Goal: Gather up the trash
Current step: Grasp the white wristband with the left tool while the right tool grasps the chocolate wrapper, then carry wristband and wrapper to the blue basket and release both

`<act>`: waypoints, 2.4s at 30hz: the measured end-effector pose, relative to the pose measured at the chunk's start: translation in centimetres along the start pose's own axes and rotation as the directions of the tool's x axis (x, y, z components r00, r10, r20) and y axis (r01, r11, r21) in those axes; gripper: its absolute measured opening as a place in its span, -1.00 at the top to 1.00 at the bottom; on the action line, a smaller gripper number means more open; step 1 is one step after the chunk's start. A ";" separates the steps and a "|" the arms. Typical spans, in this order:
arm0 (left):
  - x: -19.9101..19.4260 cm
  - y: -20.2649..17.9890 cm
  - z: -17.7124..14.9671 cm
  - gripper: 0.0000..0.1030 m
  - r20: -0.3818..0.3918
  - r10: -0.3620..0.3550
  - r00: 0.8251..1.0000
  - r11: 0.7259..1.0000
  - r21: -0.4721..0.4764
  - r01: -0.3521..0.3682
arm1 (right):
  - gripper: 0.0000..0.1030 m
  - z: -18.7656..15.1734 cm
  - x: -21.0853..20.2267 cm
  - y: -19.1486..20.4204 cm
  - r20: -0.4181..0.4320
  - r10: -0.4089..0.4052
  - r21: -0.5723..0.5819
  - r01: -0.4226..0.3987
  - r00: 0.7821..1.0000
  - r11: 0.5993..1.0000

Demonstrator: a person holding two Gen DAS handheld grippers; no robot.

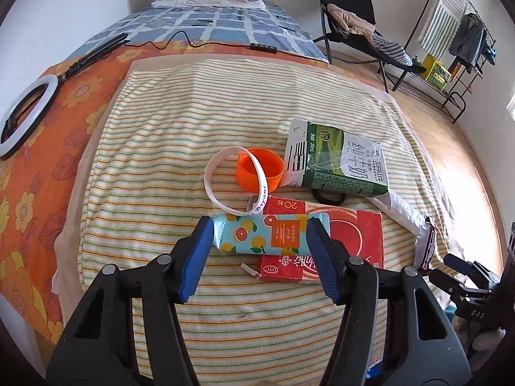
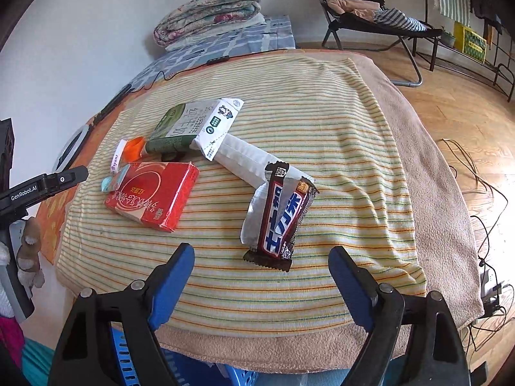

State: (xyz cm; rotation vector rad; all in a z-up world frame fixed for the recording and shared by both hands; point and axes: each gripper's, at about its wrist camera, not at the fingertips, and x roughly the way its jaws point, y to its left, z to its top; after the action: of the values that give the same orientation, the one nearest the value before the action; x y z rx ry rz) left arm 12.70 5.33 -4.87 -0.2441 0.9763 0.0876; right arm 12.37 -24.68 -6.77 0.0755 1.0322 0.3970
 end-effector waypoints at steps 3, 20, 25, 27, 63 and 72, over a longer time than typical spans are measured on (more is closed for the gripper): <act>1.1 0.3 0.7 -0.11 -0.009 0.009 1.000 1.000 -0.008 -0.009 | -0.64 0.3 1.2 -0.4 -0.020 -0.001 0.020 0.002 1.000 1.000; 5.3 1.0 2.0 0.45 -0.052 0.043 0.998 0.999 0.000 -0.043 | -0.46 1.9 4.3 0.0 -0.044 -0.029 0.008 0.029 0.999 1.000; 5.1 1.5 2.1 0.82 -0.046 0.037 0.998 0.999 -0.009 -0.037 | -0.29 2.1 4.9 0.1 -0.055 -0.037 0.006 0.037 0.998 0.999; 4.8 1.7 2.2 0.84 -0.031 0.038 0.999 0.999 -0.008 -0.039 | -0.23 2.1 4.9 0.1 -0.056 -0.035 0.008 0.036 0.998 0.999; -4.3 2.3 1.4 0.88 0.124 -0.008 0.992 1.000 -0.013 0.010 | 0.71 0.9 -1.2 0.6 0.093 0.057 0.016 -0.059 0.994 0.998; -7.8 -0.3 -1.3 0.88 0.145 -0.070 0.987 0.997 0.055 0.063 | 0.71 -1.1 -3.3 3.0 0.114 0.074 -0.055 -0.068 0.991 0.996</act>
State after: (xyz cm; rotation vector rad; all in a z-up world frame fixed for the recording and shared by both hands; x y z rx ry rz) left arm 7.34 5.00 0.98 -0.2207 0.8220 0.0199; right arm 9.13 -23.21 -3.86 0.0885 0.9065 0.4780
